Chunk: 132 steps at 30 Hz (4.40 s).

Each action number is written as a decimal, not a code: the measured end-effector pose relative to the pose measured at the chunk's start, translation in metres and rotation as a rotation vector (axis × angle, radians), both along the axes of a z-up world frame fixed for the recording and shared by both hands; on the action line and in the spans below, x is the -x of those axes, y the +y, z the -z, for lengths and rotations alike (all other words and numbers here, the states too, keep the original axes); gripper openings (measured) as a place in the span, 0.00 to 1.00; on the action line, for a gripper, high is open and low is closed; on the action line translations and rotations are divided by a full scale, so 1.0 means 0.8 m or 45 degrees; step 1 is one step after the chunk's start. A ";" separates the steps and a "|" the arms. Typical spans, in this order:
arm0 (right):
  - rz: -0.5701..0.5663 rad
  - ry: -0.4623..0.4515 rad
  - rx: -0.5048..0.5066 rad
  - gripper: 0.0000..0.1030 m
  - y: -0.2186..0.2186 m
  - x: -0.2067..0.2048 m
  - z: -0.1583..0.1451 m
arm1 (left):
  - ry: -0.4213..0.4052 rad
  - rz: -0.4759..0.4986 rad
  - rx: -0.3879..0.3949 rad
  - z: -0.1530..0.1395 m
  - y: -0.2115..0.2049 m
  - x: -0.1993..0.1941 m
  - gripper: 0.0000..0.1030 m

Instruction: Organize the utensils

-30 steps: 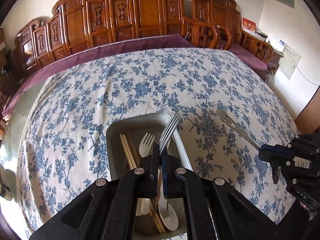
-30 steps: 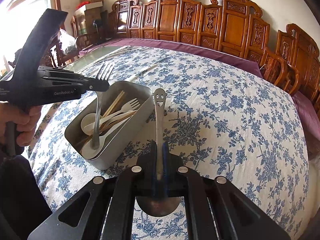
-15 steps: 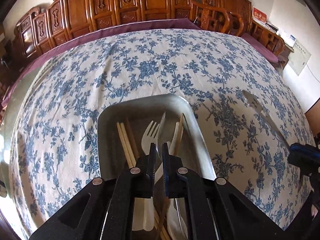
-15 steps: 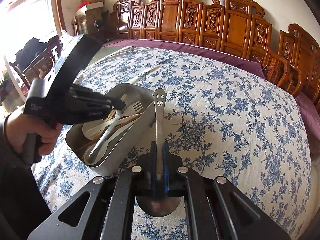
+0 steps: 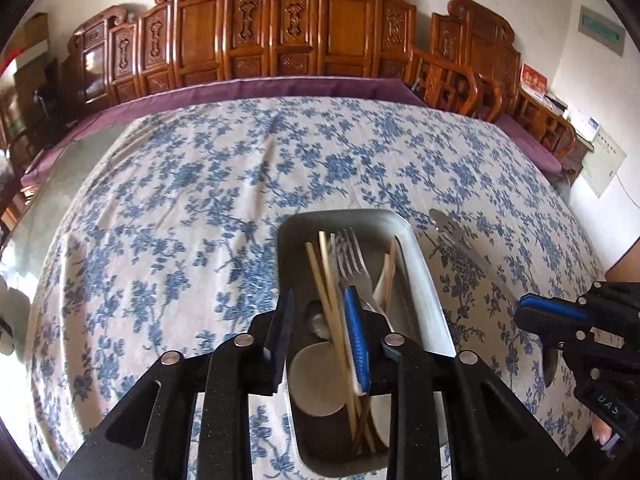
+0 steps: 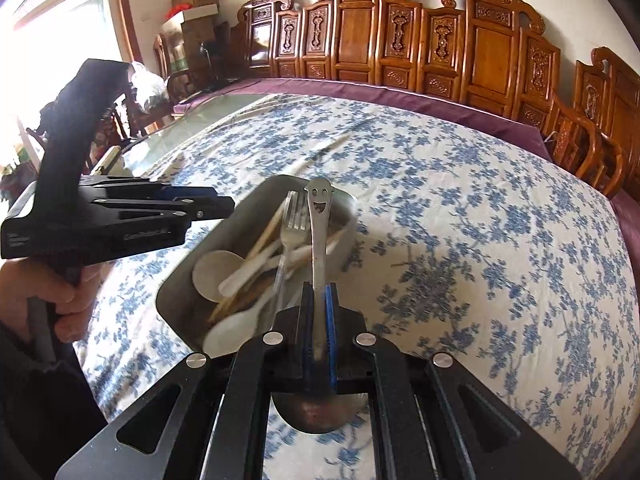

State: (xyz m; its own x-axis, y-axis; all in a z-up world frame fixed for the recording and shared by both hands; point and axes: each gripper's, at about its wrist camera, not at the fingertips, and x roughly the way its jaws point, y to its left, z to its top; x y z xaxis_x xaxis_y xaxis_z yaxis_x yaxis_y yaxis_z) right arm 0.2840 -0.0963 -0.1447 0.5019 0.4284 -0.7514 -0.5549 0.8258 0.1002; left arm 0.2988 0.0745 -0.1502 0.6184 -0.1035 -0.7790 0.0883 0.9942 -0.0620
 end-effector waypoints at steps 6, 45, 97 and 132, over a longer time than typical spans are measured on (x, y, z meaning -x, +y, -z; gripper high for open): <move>-0.015 0.031 -0.039 0.07 0.032 -0.007 0.003 | -0.034 -0.081 0.029 0.001 0.033 0.008 0.31; 0.087 -0.002 -0.151 0.28 0.028 0.008 0.007 | -0.114 -0.178 -0.022 -0.005 0.045 0.042 0.77; 0.570 -0.465 -0.148 0.97 -0.183 0.261 -0.175 | -0.410 -0.060 -0.049 -0.198 -0.119 0.274 0.93; 0.554 -0.602 -0.178 0.97 -0.178 0.295 -0.227 | -0.538 -0.101 -0.032 -0.231 -0.117 0.311 0.93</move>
